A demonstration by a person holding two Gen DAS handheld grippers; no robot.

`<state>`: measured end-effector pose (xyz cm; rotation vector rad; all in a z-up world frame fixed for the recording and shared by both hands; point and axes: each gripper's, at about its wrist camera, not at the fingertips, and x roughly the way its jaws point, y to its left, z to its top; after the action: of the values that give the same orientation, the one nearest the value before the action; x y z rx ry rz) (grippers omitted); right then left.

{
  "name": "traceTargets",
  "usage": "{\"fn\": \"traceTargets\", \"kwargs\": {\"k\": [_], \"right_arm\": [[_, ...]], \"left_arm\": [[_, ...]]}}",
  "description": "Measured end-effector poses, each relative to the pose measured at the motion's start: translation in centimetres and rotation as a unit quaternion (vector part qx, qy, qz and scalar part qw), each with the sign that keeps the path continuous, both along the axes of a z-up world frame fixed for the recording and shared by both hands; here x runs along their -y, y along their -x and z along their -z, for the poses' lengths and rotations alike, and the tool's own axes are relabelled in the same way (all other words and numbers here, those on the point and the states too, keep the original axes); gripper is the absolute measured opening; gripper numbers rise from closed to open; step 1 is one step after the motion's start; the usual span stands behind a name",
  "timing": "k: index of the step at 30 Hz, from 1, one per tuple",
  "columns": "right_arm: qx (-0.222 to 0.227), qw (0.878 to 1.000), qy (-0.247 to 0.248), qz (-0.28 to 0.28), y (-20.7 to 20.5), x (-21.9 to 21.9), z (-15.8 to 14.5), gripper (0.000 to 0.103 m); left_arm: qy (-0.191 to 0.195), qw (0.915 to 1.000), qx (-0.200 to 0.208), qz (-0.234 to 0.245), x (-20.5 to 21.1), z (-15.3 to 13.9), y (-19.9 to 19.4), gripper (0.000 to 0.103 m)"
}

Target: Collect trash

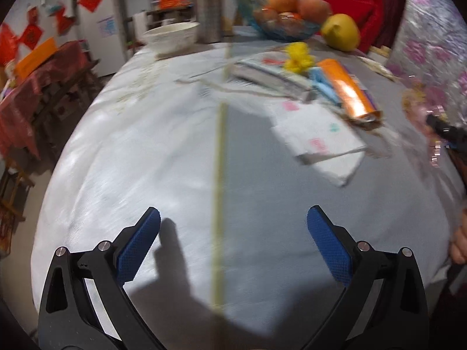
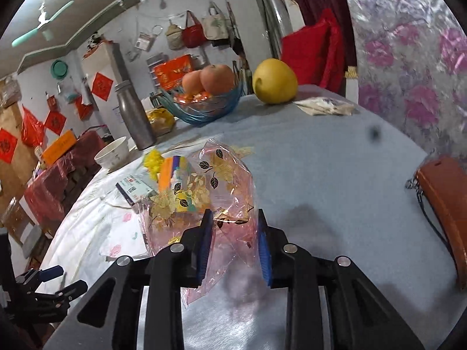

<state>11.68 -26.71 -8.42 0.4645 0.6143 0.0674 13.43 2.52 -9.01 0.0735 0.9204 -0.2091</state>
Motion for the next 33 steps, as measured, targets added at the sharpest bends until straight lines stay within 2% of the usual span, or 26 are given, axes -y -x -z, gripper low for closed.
{"fn": "traceTargets", "kwargs": {"k": [6, 13, 17, 25, 33], "right_arm": [[0.009, 1.0, -0.009, -0.004, -0.3, 0.3, 0.2, 0.032], [0.009, 1.0, -0.011, -0.01, -0.2, 0.4, 0.4, 0.035], [0.01, 1.0, -0.018, -0.012, -0.2, 0.6, 0.5, 0.037], [0.01, 1.0, -0.014, -0.014, -0.2, 0.5, 0.5, 0.039], [0.009, 1.0, -0.013, -0.015, -0.2, 0.3, 0.4, 0.04]], "left_arm": [[-0.003, 0.999, 0.004, 0.045, 5.2, -0.9, -2.3, 0.097], [0.0, 0.9988, -0.021, 0.044, 9.4, 0.4, -6.5, 0.097], [-0.016, 0.999, -0.029, 0.03, 9.0, 0.8, -7.6, 0.097], [-0.017, 0.9969, -0.017, 0.076, 7.8, 1.1, -7.5, 0.097], [-0.02, 0.9977, -0.019, 0.062, 8.1, 1.1, -7.3, 0.097]]}}
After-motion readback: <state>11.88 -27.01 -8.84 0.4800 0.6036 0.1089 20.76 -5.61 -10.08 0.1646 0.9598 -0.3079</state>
